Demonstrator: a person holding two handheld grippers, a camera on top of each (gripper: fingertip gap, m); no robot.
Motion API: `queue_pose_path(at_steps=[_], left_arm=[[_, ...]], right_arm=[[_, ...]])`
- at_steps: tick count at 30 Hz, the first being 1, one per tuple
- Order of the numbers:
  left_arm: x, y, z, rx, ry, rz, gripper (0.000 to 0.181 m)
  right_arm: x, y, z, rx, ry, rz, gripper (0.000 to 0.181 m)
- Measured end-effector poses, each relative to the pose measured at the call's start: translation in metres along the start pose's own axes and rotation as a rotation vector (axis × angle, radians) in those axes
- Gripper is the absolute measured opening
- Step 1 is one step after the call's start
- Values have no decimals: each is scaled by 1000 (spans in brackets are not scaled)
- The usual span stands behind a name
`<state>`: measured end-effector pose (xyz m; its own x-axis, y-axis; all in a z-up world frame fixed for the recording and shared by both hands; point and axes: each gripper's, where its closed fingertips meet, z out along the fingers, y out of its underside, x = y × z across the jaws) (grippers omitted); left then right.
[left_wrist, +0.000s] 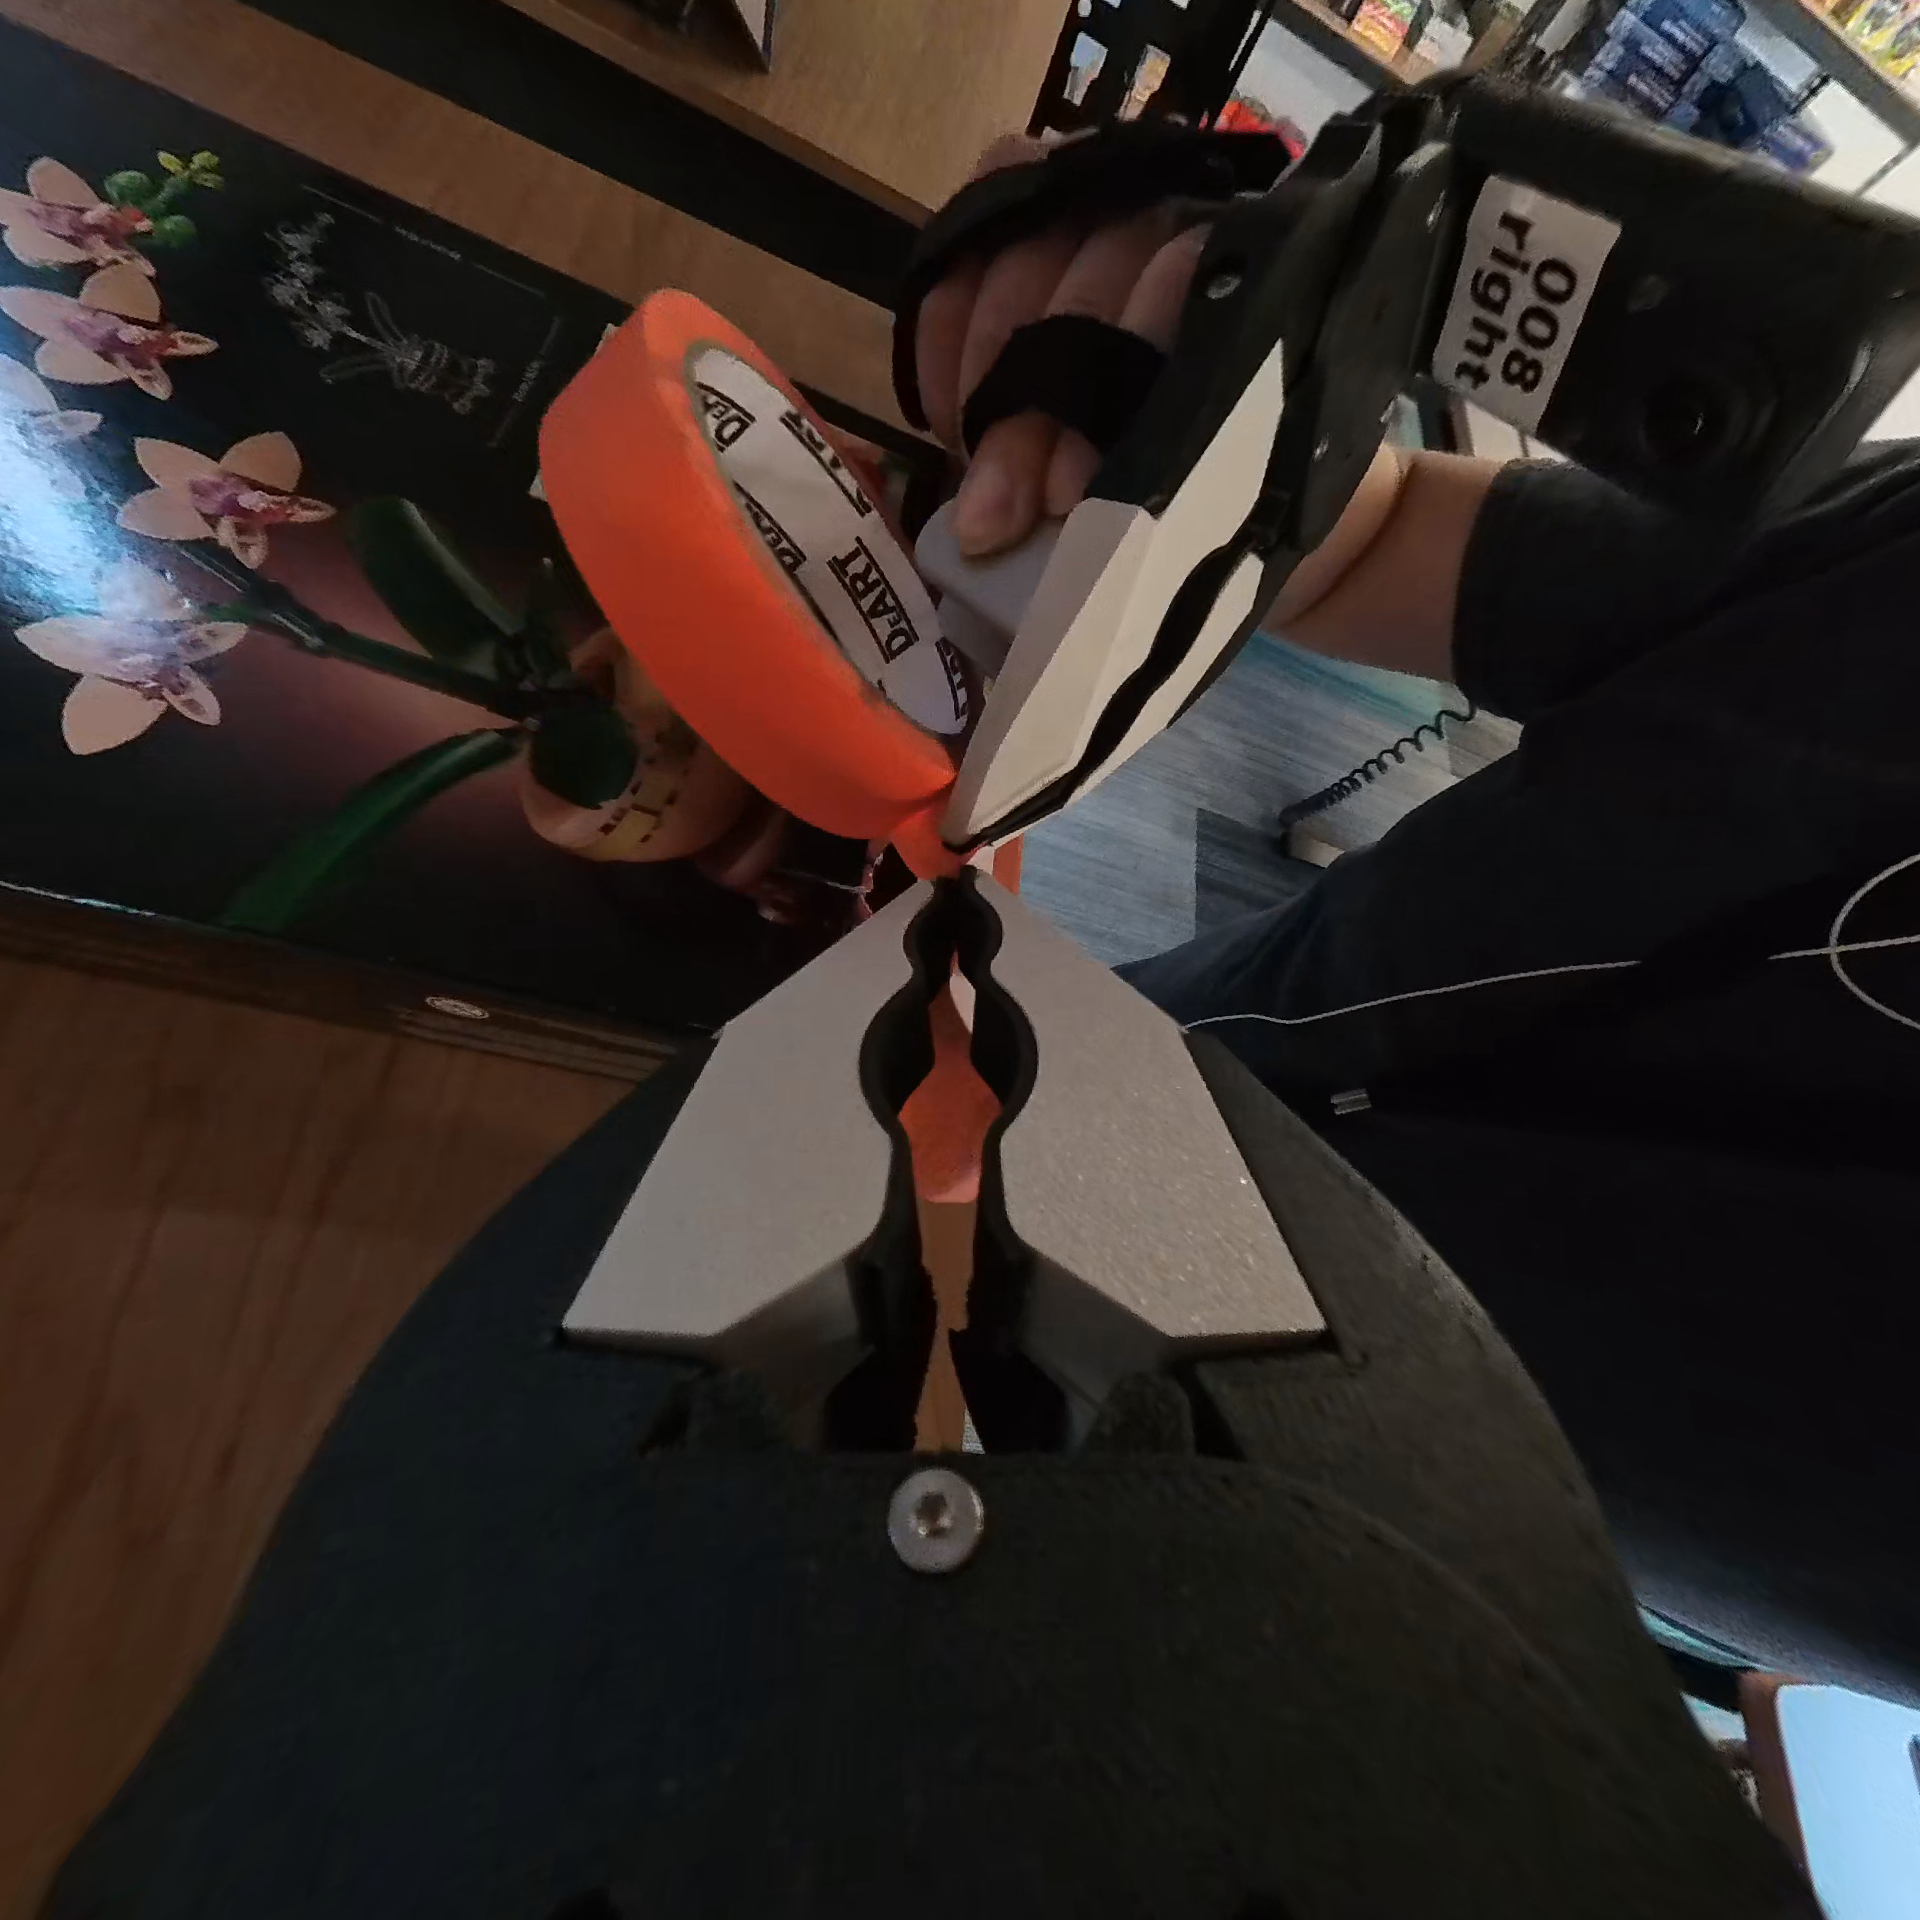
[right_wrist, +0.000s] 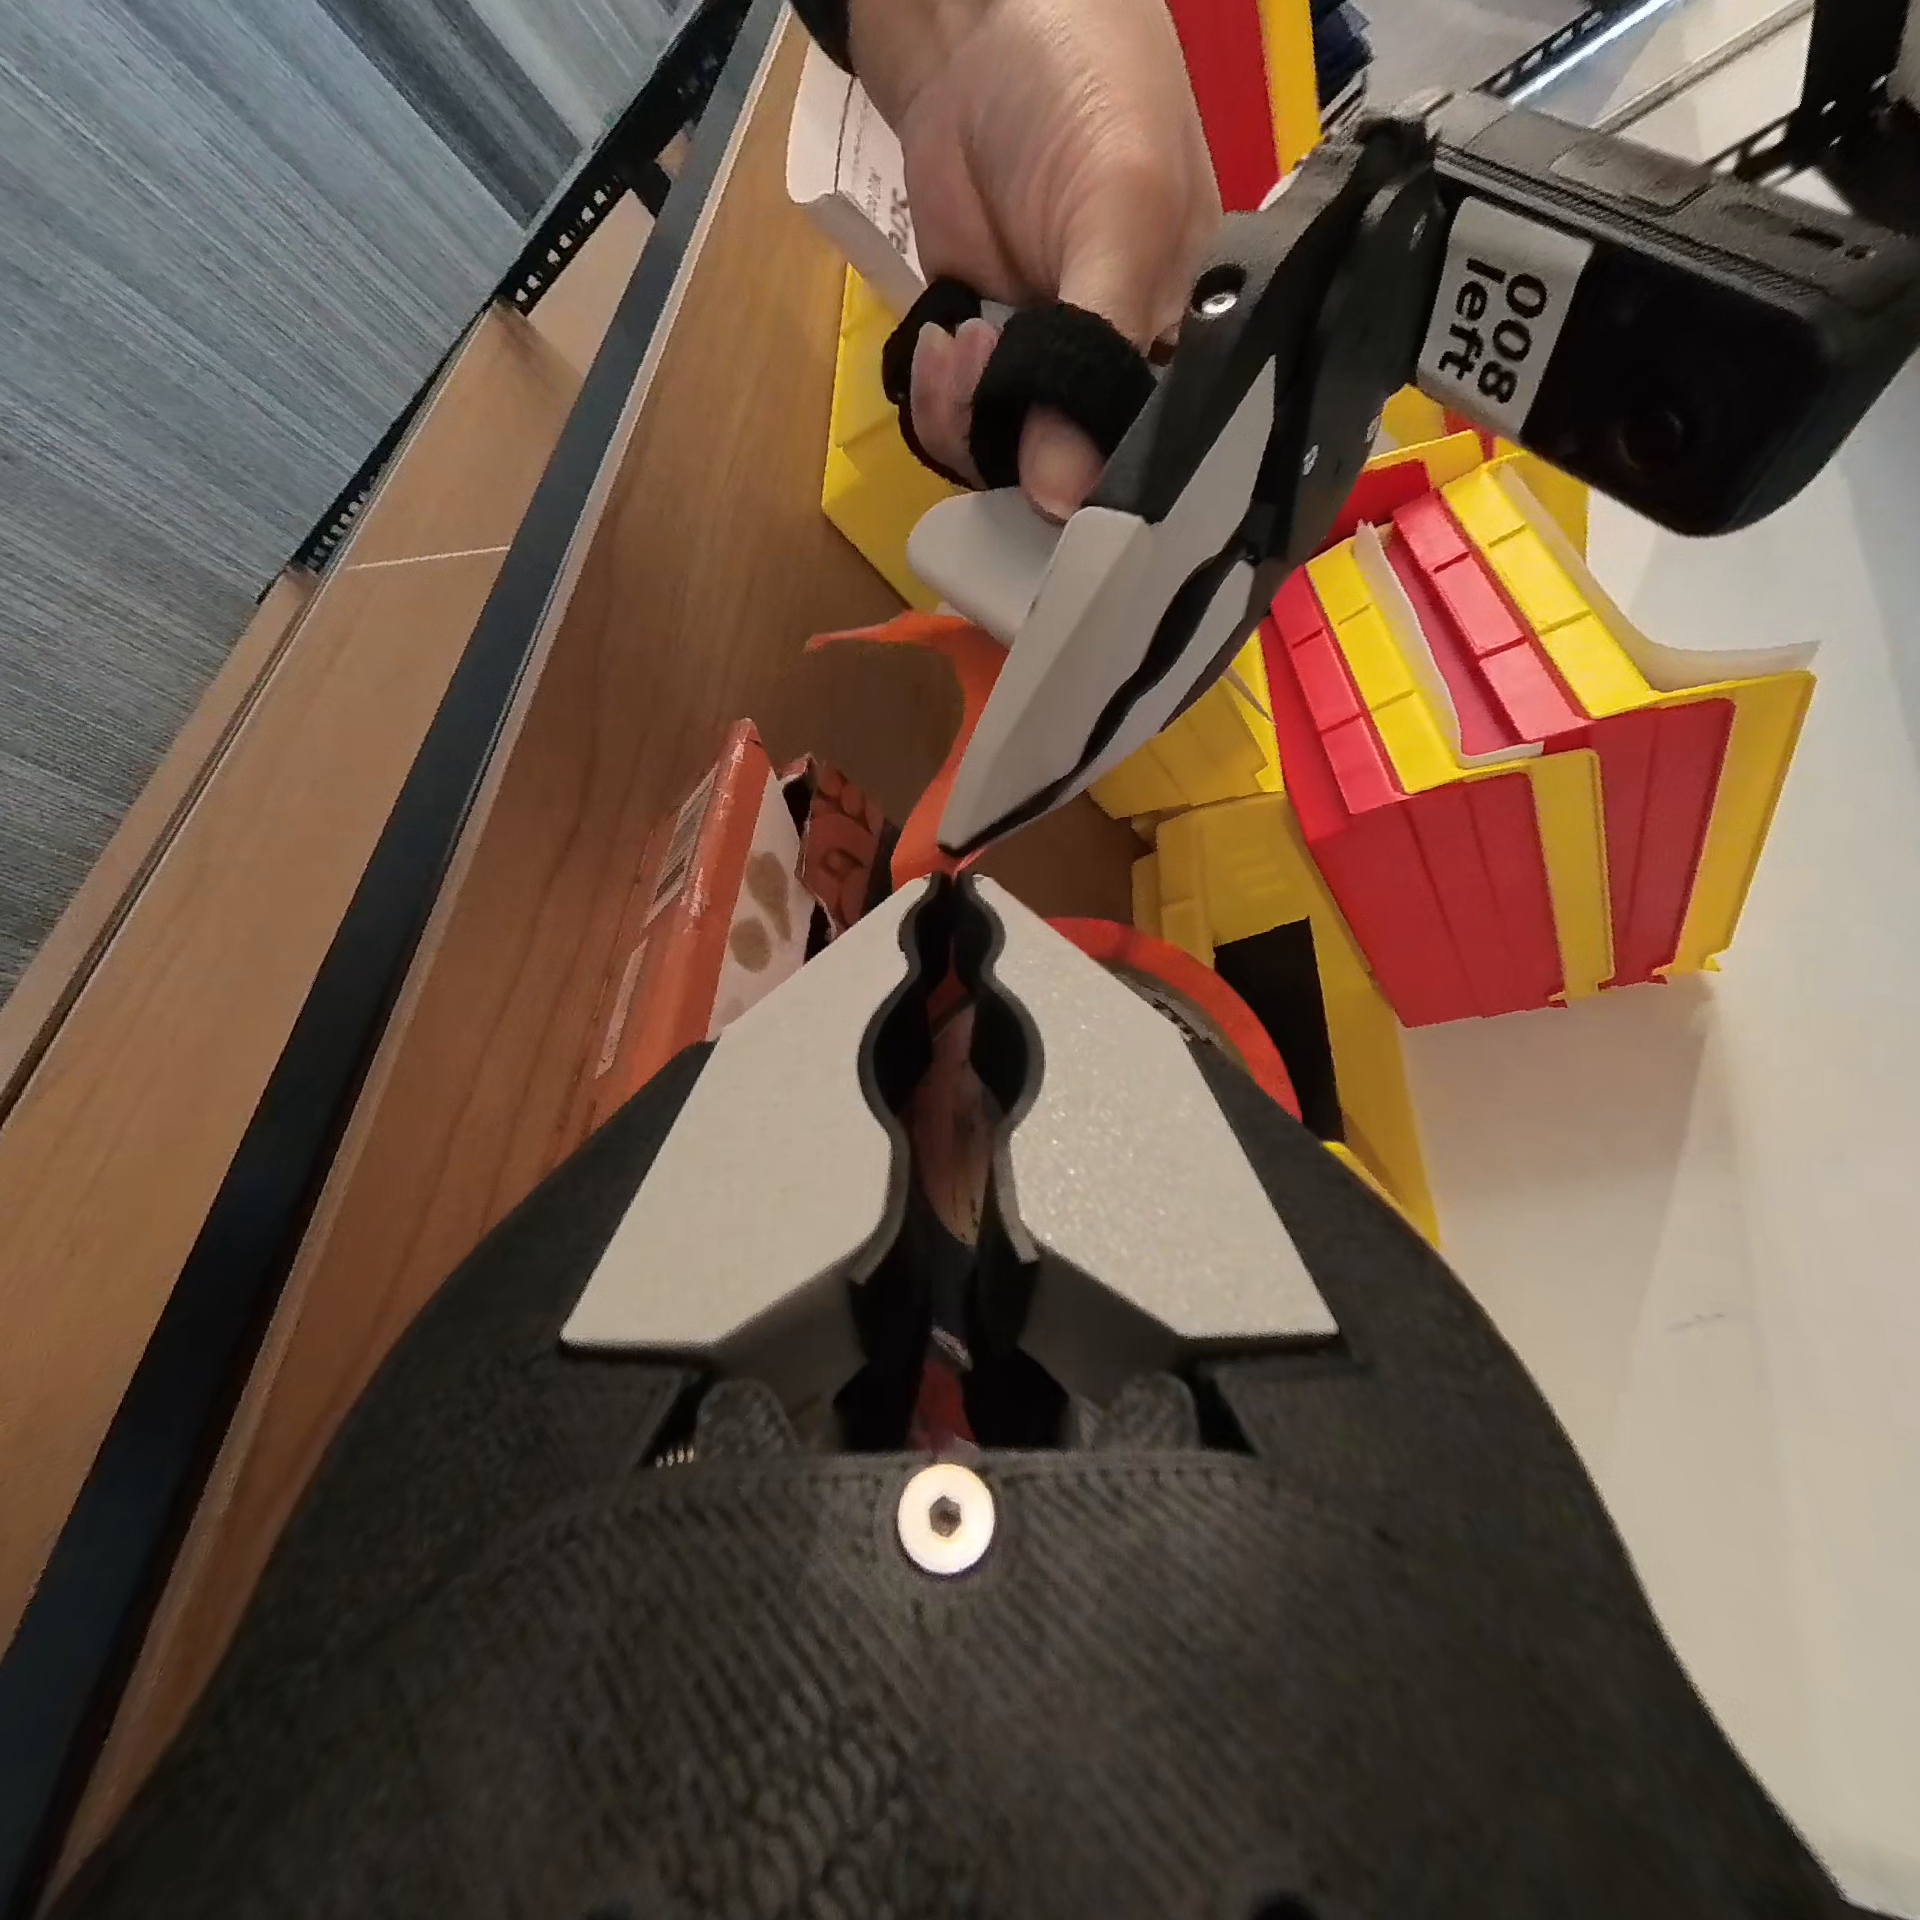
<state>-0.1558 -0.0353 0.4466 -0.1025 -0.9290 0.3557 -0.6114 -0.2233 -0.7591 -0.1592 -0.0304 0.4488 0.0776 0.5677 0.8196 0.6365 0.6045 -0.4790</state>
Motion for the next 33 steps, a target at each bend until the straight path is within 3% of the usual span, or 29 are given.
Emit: queue_pose_path(at_steps=[16, 20, 23, 25, 29, 33], left_arm=[[3, -1, -7, 59, 52, -10, 0], [-3, -9, -14, 84, -28, 82, 0], [-9, -13, -22, 59, -104, 155, 34], [-11, -20, -34, 89, -130, 184, 44], [-13, -40, -63, 244, -142, 191, 35], [-14, -33, -55, 151, -202, 313, 34]], right_arm=[[2, -3, -1, 81, 3, 26, 0], [12, -2, 4, 101, -138, 263, 0], [17, -1, 12, 90, -242, 373, 0], [18, 3, 15, 62, -293, 417, 0], [17, 7, 22, 33, -362, 476, 0], [15, 9, 28, 11, -405, 484, 0]])
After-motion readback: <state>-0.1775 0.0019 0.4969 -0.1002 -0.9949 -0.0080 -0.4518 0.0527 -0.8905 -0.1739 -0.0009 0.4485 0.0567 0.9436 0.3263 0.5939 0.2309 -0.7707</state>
